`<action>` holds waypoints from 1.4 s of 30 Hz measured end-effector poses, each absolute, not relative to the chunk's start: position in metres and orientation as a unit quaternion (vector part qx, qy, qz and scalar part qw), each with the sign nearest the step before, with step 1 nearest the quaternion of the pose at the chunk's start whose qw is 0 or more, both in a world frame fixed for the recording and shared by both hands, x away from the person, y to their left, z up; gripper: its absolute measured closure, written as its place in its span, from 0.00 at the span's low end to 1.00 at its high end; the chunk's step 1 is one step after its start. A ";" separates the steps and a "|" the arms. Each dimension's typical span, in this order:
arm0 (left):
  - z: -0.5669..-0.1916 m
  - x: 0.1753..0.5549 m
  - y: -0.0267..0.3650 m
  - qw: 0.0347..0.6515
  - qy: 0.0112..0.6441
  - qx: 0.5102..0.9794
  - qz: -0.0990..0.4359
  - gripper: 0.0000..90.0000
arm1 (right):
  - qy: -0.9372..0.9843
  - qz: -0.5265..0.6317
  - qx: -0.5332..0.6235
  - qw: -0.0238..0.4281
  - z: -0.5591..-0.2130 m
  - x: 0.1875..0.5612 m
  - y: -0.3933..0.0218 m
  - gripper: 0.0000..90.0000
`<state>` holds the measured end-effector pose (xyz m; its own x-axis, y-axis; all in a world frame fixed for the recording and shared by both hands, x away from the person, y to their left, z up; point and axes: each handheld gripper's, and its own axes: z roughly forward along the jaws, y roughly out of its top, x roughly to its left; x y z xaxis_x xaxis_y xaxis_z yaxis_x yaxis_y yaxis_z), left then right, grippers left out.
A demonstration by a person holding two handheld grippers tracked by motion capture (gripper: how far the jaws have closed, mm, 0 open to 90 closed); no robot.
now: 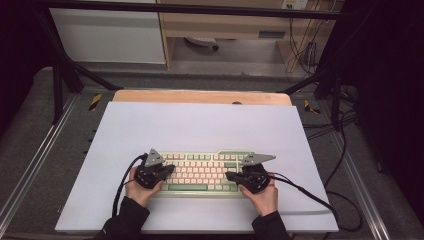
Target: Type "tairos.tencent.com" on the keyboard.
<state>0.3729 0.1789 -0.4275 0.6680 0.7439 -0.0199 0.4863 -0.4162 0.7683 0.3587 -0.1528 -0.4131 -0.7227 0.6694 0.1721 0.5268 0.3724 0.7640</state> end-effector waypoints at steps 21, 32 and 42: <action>-0.417 0.355 0.199 0.406 0.367 0.823 0.152 1.00 | 0.828 0.430 0.352 0.076 -0.410 0.355 -0.138 1.00; -0.413 0.352 0.209 0.411 0.368 0.821 0.149 1.00 | 0.834 0.430 0.337 0.073 -0.410 0.356 -0.117 1.00; -0.412 0.350 0.211 0.413 0.369 0.819 0.148 1.00 | 0.837 0.429 0.331 0.069 -0.409 0.357 -0.100 1.00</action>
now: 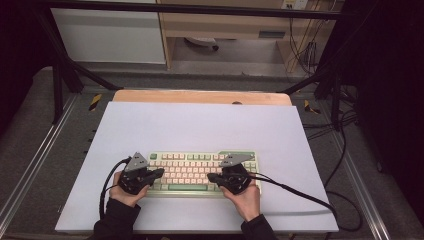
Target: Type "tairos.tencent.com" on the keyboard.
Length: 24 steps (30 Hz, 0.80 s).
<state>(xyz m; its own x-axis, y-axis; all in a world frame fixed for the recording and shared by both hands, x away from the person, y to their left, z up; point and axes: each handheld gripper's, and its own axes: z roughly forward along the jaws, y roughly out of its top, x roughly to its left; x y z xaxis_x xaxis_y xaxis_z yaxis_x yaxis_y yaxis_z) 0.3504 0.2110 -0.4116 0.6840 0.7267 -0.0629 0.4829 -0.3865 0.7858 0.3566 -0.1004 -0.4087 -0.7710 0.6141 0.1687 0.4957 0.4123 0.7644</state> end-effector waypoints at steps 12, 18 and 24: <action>-0.412 0.351 0.212 0.414 0.370 0.819 0.145 1.00 | 0.840 0.429 0.327 0.061 -0.414 0.361 -0.081 1.00; -0.413 0.351 0.211 0.414 0.368 0.820 0.144 1.00 | 0.842 0.426 0.327 0.057 -0.418 0.364 -0.073 1.00; -0.413 0.351 0.210 0.413 0.367 0.821 0.144 1.00 | 0.842 0.428 0.325 0.050 -0.421 0.366 -0.063 1.00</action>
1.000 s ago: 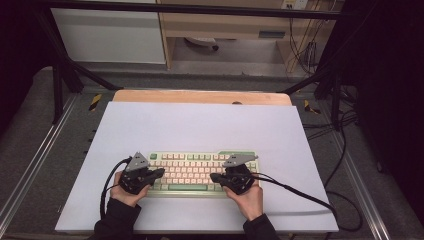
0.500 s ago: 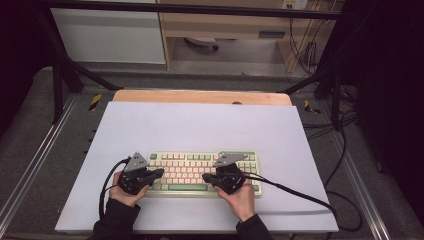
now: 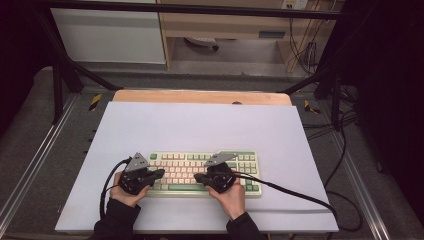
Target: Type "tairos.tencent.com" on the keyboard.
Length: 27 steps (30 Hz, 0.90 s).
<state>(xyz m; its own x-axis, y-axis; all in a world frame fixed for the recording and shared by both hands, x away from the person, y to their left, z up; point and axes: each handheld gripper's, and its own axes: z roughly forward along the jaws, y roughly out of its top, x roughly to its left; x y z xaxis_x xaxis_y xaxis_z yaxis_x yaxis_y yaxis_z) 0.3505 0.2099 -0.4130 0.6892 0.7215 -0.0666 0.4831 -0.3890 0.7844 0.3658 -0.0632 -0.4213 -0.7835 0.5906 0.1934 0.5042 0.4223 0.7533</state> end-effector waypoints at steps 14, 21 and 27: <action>-0.413 0.351 0.209 0.412 0.366 0.822 0.145 1.00 | 0.850 0.417 0.318 0.048 -0.431 0.368 -0.053 1.00; -0.413 0.351 0.209 0.412 0.366 0.822 0.145 1.00 | 0.852 0.414 0.316 0.048 -0.432 0.368 -0.052 1.00; -0.412 0.350 0.210 0.415 0.366 0.820 0.146 1.00 | 0.850 0.419 0.314 0.058 -0.421 0.367 -0.059 1.00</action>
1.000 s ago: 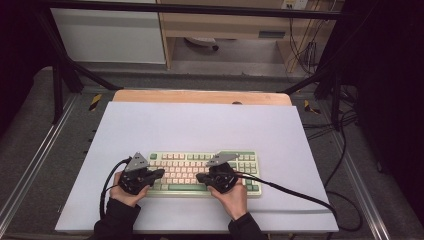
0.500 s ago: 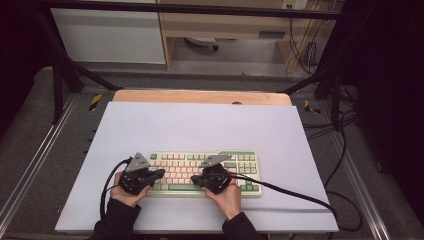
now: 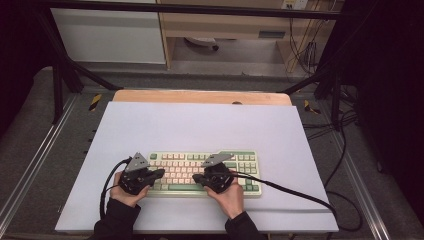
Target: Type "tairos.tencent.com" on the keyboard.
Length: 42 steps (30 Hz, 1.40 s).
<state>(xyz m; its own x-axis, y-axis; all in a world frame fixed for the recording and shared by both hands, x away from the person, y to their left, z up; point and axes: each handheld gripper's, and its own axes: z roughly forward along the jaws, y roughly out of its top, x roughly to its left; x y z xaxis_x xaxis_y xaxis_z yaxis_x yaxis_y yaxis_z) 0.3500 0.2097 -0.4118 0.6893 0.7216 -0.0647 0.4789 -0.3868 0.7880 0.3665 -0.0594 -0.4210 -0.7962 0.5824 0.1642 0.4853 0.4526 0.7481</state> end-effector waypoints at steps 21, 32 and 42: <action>-0.412 0.350 0.199 0.411 0.357 0.826 0.146 1.00 | 0.843 0.419 0.329 0.075 -0.412 0.364 -0.107 1.00; -0.409 0.353 0.187 0.407 0.349 0.831 0.149 1.00 | 0.839 0.418 0.341 0.078 -0.415 0.361 -0.126 1.00; -0.406 0.363 0.178 0.406 0.350 0.830 0.150 1.00 | 0.837 0.417 0.345 0.078 -0.418 0.360 -0.131 1.00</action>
